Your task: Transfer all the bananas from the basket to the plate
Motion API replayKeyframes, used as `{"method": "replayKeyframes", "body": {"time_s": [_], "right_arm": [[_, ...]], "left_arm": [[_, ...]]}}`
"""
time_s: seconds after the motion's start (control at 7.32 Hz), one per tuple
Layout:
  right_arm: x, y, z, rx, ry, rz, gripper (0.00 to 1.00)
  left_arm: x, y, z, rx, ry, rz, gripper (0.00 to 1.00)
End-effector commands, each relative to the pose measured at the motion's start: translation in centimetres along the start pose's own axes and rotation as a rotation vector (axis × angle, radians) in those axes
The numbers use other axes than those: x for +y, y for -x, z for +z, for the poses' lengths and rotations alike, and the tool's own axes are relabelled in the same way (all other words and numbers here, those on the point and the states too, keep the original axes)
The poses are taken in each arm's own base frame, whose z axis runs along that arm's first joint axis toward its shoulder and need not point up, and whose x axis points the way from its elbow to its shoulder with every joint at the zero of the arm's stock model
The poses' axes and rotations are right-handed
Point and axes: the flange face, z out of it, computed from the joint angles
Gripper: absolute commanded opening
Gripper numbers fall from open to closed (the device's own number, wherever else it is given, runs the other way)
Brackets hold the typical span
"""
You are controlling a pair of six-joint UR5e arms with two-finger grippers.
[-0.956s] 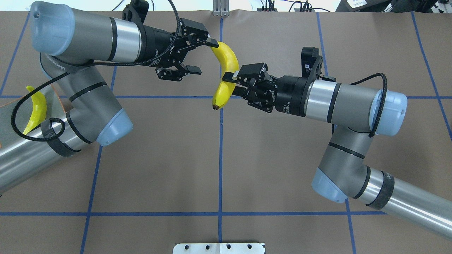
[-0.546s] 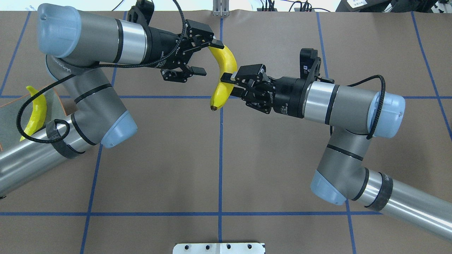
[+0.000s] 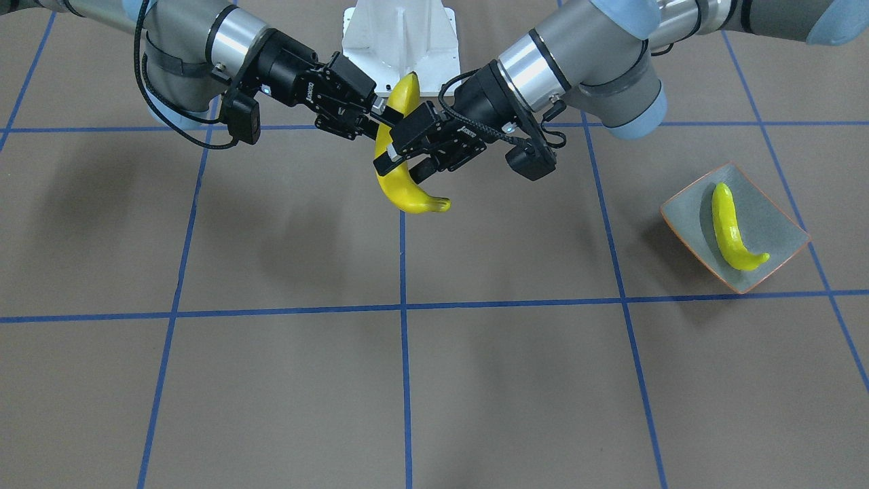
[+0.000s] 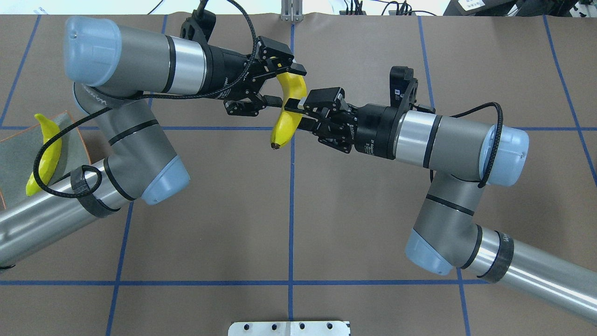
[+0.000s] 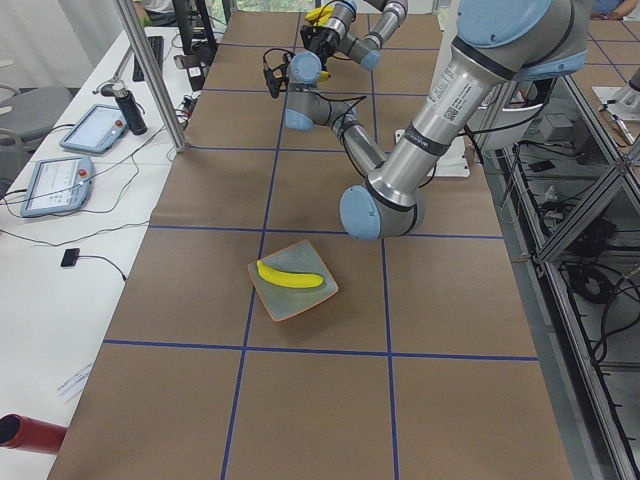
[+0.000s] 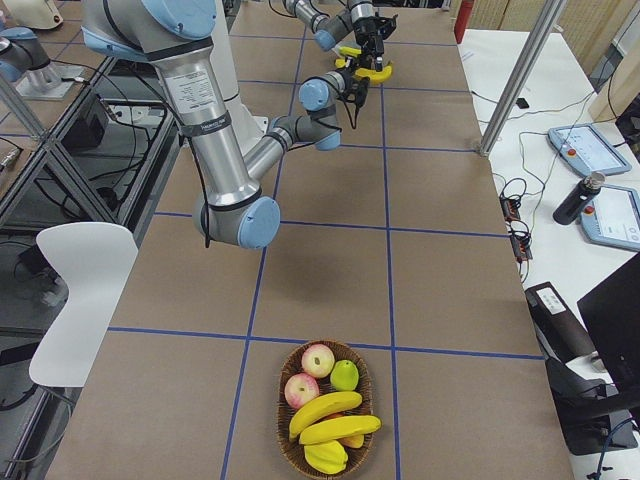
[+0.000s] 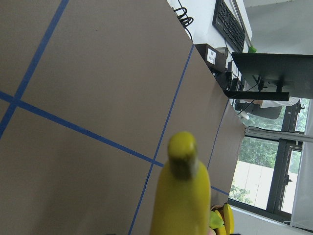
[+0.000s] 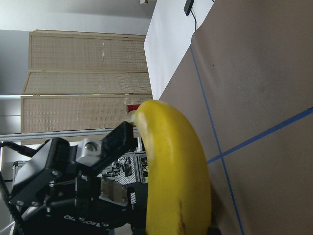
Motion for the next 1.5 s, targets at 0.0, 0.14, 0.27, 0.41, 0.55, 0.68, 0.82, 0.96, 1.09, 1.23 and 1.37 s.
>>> {"method": "replayKeyframes", "body": {"time_s": [0.0,0.14,0.27,0.41,0.55,0.68,0.82,0.96,1.09,1.23,1.37], "right_arm": [[0.0,-0.1,-0.2,-0.023,0.003,-0.005,0.00],[-0.1,-0.2,-0.2,-0.021,0.004,-0.006,0.26],[0.0,-0.1,-0.2,-0.024,0.004,-0.007,0.99],[0.0,-0.1,-0.2,-0.024,0.004,-0.007,1.00],[0.0,0.0,-0.3,-0.024,0.004,-0.007,1.00],[-0.1,0.0,-0.6,-0.023,0.002,-0.008,1.00],[-0.5,-0.3,-1.2,-0.029,0.000,-0.011,1.00],[-1.5,-2.3,-3.3,-0.029,-0.006,-0.013,1.00],[-3.5,-4.5,-5.7,0.014,-0.042,-0.027,1.00],[-5.3,-6.0,-7.5,0.053,-0.083,-0.070,1.00],[-6.7,-7.8,-9.4,0.097,-0.120,-0.103,1.00]], "left_arm": [[0.5,0.2,0.3,0.000,0.010,0.000,0.00],[0.5,0.2,0.2,0.001,0.011,0.002,0.00],[0.5,0.2,0.2,0.001,0.011,0.000,0.00],[0.5,0.1,0.2,-0.001,0.010,0.000,0.00],[0.5,0.1,0.2,0.001,0.011,0.000,0.00],[0.5,0.2,0.1,0.001,0.011,0.002,0.00],[0.2,0.2,-0.5,0.001,0.008,0.008,0.00],[-0.7,1.1,-1.1,-0.013,-0.002,0.016,0.00],[-2.6,3.6,-2.7,-0.062,0.001,0.057,0.00],[-5.6,6.6,-5.7,-0.147,0.045,0.127,0.00],[-9.1,9.1,-8.4,-0.221,0.054,0.158,0.00]]}}
